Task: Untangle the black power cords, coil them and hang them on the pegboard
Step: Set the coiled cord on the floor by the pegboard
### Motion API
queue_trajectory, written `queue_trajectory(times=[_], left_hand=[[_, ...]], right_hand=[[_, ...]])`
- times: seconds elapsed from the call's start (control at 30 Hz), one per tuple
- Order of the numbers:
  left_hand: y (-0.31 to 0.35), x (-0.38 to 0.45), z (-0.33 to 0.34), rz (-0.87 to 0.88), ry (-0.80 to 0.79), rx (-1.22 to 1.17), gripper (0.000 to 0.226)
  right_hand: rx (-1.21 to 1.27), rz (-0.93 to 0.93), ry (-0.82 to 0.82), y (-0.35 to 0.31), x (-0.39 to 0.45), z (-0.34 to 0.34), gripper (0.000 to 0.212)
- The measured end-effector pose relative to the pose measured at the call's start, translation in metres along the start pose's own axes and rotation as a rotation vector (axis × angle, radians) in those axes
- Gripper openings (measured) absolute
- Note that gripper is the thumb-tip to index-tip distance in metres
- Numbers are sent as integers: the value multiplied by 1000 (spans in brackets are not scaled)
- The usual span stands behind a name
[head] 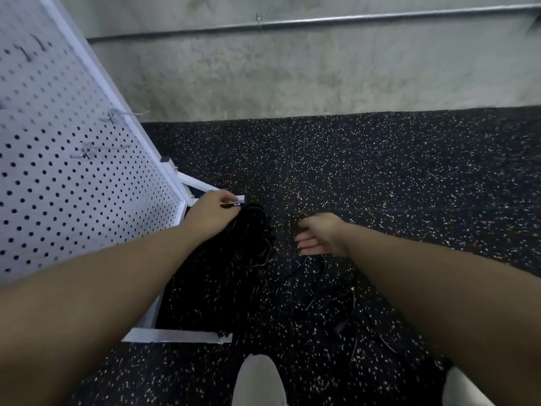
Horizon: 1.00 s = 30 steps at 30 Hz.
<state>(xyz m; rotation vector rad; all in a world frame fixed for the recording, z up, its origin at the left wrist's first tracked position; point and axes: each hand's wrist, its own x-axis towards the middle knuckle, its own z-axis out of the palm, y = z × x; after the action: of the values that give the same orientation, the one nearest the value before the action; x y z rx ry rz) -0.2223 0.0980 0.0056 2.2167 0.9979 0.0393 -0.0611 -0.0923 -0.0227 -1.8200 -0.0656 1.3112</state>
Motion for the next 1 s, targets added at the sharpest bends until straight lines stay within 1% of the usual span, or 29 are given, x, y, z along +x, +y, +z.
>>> queue_trajectory(times=[0.07, 0.17, 0.23, 0.37, 0.43, 0.53, 0.67, 0.73, 0.8, 0.83, 0.87, 0.9, 0.97, 1.0], left_hand=[[17, -11, 6, 96, -2, 17, 19], [47, -27, 24, 232, -74, 92, 14], [67, -35, 40, 280, -179, 121, 12], [94, -44, 81, 325, -411, 239, 21], [97, -47, 106, 323, -508, 318, 25], [92, -44, 142, 301, -610, 423, 25], [82, -33, 187, 268, -678, 533, 27], [78, -26, 208, 240, -711, 553, 33], [74, -22, 225, 199, -783, 559, 43], [72, -22, 232, 185, -830, 603, 47], [70, -22, 238, 176, -878, 674, 45], [66, -23, 244, 187, -913, 759, 38], [58, -24, 252, 230, -912, 871, 14], [55, -24, 253, 240, -893, 863, 12]], right_hand=[[-35, -6, 1, 8, -15, -16, 38], [-118, -25, 11, 25, -35, -42, 36], [-196, -48, 26, 39, -46, -60, 29], [-337, -99, 32, 71, -50, -87, 11], [-431, -109, 32, 90, -42, -96, 8], [-658, -117, 11, 119, -25, -105, 17], [-886, -161, 24, 153, -4, -107, 38], [-964, -183, 2, 163, 7, -107, 50], [-1016, -175, -36, 171, 17, -106, 64], [-1023, -154, -43, 175, 20, -106, 70], [-1014, -134, -38, 179, 23, -105, 71], [-993, -123, -25, 183, 24, -105, 68], [-966, -128, 7, 189, 24, -105, 61], [-972, -138, 22, 190, 23, -106, 59]])
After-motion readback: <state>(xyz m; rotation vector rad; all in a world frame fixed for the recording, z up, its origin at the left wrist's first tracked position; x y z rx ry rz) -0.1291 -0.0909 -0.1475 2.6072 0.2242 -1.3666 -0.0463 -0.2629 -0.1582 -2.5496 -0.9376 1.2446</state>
